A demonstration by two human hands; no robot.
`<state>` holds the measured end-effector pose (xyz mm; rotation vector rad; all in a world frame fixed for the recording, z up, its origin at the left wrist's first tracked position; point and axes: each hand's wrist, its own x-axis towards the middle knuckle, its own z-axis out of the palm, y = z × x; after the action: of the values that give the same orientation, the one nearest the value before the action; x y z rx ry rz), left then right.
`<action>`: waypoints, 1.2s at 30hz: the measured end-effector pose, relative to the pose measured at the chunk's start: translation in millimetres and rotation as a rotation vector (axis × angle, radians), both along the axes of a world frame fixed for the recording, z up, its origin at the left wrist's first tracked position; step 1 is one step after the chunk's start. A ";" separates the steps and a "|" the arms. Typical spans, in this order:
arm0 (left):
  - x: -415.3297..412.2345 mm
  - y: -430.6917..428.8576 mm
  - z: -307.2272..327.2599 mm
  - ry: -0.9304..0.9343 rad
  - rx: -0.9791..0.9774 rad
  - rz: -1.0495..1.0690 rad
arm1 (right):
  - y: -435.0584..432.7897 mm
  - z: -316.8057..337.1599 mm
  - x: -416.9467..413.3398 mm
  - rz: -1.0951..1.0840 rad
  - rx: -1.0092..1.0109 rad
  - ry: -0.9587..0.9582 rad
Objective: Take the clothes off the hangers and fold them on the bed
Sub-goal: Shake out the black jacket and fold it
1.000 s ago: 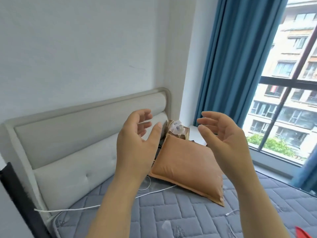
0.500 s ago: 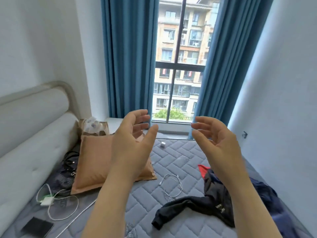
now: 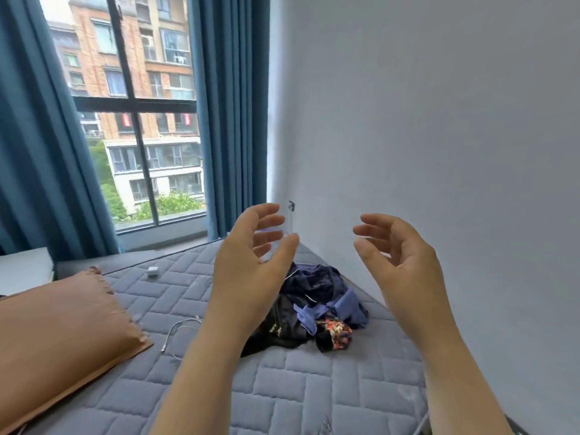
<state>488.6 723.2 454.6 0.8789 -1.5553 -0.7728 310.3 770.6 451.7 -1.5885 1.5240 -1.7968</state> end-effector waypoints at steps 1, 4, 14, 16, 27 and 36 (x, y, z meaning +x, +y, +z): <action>-12.2 1.2 -2.3 -0.002 0.001 -0.035 | 7.3 -2.3 -12.2 -0.036 0.006 0.002; -39.5 2.8 -12.7 -0.007 0.021 -0.147 | 28.1 -12.1 -38.3 -0.146 0.043 0.007; -87.2 2.8 -62.5 -0.044 0.155 -0.438 | 77.9 -57.5 -63.9 -0.428 0.164 -0.054; -100.8 2.0 -70.6 -0.053 0.170 -0.472 | 83.0 -63.0 -73.2 -0.468 0.176 -0.065; -222.8 -8.0 -109.5 -0.159 0.199 -0.574 | 102.4 -96.3 -182.7 -0.598 0.267 -0.084; -371.4 -15.5 -120.2 -0.237 0.238 -0.498 | 76.9 -111.1 -338.7 -0.481 0.348 -0.096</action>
<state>117.1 707.7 334.3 0.7790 -1.9553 -1.2663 -28.5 847.5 340.6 -1.0175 2.1626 -1.6640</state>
